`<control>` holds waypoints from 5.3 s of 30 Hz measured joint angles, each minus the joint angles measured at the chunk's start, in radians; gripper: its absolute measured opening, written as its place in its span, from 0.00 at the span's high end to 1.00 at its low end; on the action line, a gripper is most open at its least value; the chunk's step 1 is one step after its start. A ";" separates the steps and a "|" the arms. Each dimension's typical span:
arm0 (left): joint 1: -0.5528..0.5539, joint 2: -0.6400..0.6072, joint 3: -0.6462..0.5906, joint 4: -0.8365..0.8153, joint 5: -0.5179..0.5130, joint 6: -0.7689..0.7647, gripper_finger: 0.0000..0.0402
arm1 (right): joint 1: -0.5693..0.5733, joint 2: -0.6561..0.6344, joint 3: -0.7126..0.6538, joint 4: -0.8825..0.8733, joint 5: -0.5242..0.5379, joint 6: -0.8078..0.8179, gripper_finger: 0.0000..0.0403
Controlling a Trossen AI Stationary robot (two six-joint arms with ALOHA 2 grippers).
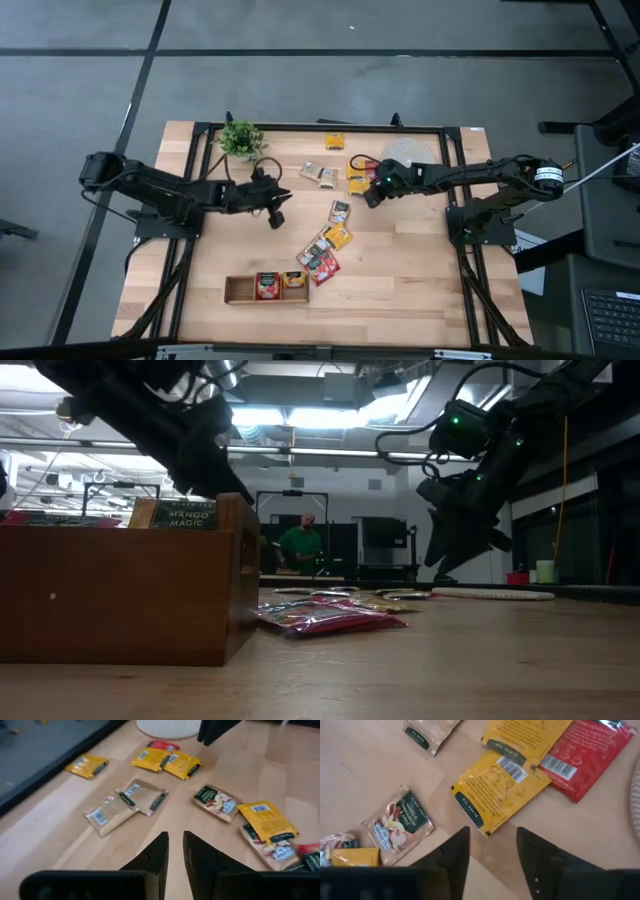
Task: Pick & Place Tea
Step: Put the yellow tea bag into the right section of the wooden organizer
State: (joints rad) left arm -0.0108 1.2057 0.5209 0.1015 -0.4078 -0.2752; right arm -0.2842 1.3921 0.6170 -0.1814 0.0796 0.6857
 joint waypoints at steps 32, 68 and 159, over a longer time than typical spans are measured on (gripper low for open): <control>0.183 0.000 0.000 0.054 0.198 0.080 0.88 | -0.060 0.246 0.002 0.255 -0.063 0.069 0.50; 0.183 0.000 0.000 0.089 0.199 -0.030 0.87 | -0.052 0.161 -0.002 0.347 -0.063 -0.212 0.99; 0.216 0.122 0.002 0.725 0.558 0.201 0.96 | 0.040 0.047 0.102 0.780 -0.414 -0.551 0.95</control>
State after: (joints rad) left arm 0.2054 1.3273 0.5224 0.8268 0.1500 -0.0738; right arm -0.2440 1.4387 0.7189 0.5988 -0.3341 0.1346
